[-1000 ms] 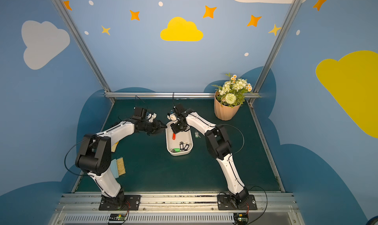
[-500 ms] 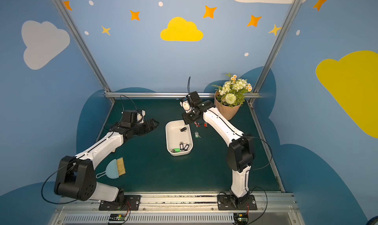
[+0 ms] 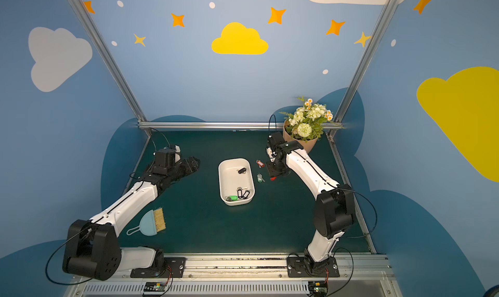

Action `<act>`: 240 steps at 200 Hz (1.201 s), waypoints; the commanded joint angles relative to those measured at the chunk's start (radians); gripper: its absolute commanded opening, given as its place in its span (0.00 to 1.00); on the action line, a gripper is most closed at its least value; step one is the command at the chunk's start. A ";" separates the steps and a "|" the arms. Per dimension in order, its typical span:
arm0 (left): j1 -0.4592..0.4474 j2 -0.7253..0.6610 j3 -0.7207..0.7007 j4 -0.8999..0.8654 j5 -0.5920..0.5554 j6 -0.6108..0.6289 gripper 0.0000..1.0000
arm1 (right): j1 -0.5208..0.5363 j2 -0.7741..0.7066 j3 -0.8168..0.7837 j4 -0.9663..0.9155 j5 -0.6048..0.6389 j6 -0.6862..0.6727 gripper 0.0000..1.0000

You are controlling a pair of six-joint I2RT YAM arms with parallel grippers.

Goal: Take the keys out of the storage box
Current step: Place the key at the center of the board.

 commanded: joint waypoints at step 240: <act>0.012 -0.041 -0.018 -0.035 0.001 0.002 0.89 | -0.044 0.466 0.249 0.152 0.057 -0.073 0.00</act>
